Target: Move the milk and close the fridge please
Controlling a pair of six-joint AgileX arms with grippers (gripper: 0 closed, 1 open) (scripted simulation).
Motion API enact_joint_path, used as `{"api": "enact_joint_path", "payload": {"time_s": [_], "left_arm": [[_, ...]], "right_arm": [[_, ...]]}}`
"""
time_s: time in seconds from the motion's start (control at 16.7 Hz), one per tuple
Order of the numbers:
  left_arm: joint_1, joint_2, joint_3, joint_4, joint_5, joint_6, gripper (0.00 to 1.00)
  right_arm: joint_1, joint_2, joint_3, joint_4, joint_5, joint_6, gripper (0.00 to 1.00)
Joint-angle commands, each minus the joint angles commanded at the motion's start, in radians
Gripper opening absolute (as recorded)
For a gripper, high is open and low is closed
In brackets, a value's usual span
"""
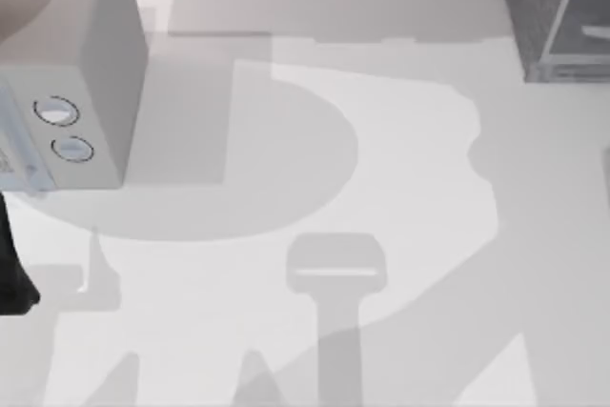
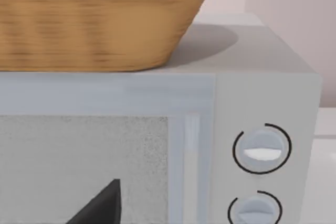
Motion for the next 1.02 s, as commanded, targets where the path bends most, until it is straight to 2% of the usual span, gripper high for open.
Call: {"api": "enact_joint_path", "payload": {"time_s": [0.6, 0.78, 1.02], "left_arm": [[0.0, 0.0, 0.0, 0.0, 0.0, 0.0, 1.0], [0.0, 0.0, 0.0, 0.0, 0.0, 0.0, 1.0], [0.0, 0.0, 0.0, 0.0, 0.0, 0.0, 1.0]], "right_arm": [[0.008, -0.031, -0.018, -0.012, -0.001, 0.002, 1.0], [0.025, -0.156, -0.089, -0.06, 0.003, 0.005, 1.0], [0.054, -0.456, -0.252, -0.17, 0.022, 0.006, 1.0]]}}
